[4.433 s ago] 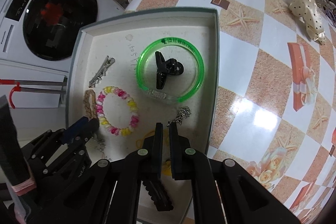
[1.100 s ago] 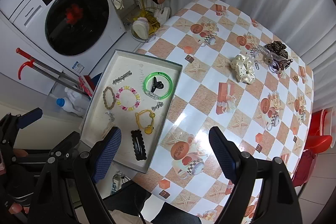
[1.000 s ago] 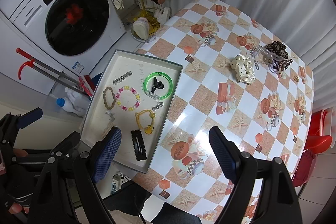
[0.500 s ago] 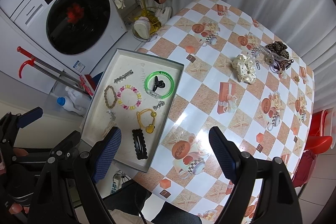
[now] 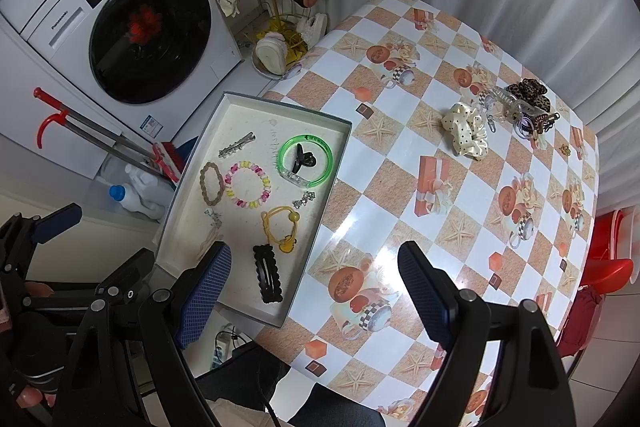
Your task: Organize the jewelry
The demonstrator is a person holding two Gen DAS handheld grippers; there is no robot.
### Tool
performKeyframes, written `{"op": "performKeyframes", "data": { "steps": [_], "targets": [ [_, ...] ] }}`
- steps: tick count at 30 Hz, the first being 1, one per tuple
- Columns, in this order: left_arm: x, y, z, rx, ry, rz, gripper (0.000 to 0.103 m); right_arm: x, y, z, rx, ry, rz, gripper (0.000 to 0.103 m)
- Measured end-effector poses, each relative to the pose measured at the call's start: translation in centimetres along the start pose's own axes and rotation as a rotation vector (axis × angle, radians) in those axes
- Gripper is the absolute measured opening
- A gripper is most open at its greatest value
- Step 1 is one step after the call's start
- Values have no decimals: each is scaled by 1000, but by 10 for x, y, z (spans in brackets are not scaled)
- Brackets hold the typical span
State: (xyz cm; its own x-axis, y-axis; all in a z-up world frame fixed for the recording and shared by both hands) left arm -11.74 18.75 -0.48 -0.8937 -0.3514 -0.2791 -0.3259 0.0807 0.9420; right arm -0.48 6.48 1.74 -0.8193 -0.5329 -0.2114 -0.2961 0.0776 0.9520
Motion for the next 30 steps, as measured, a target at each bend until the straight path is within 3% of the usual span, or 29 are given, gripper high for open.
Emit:
{"op": "performKeyframes", "data": {
  "steps": [30],
  "targets": [
    [2, 2, 5, -9, -3, 1, 96, 1, 1, 1, -1, -2, -2, 87]
  ]
}}
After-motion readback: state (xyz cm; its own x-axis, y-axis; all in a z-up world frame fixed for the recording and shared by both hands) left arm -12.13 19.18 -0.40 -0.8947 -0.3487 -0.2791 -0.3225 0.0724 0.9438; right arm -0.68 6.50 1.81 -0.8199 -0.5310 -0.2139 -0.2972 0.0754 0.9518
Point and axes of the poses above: each gripper's, at about its wrist camera, not at the fingertips, and y roughly against the way its jaws point, z to its left, x to its underside, the point moved 1 cm from there along -y, roughly the way its jaws point, and after that the axes turned 15 degrees about x, right-handed, at the moved point
